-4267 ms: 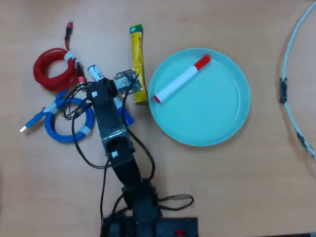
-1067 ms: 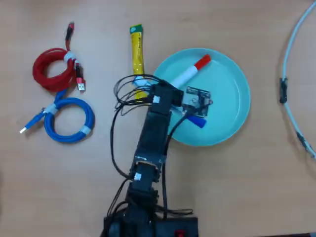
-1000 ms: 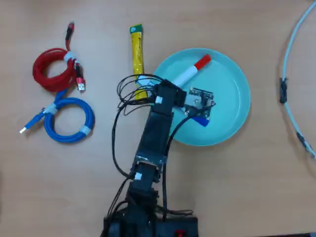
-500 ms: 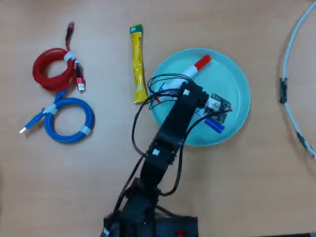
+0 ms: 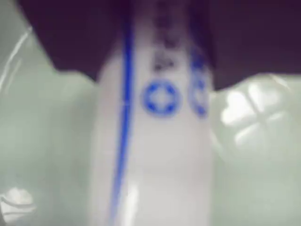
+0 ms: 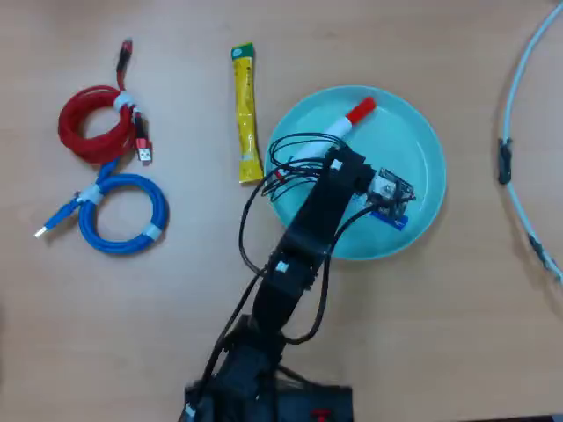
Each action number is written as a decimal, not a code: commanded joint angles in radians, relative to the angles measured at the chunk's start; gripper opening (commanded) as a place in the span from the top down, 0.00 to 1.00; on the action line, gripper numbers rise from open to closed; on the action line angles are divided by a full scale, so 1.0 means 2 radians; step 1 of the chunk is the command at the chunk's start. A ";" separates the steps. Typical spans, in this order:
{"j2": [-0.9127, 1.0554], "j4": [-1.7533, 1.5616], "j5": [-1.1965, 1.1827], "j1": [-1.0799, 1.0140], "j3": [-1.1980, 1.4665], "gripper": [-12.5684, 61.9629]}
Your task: Pick up the blue pen and put it in the green bowl
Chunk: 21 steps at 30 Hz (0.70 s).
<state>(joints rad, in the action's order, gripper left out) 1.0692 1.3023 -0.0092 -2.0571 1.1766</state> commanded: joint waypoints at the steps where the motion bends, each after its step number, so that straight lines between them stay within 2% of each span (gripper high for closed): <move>1: 0.007 -0.005 0.013 -0.006 -0.035 0.76; 17: 0.008 -0.008 0.011 0.010 0.011 0.13; 19: 0.008 -0.005 0.009 0.015 0.012 0.07; 21: 0.013 -0.004 0.006 0.019 0.013 0.06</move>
<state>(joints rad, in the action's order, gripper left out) 1.0677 1.3023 0.0077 -2.0203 1.2272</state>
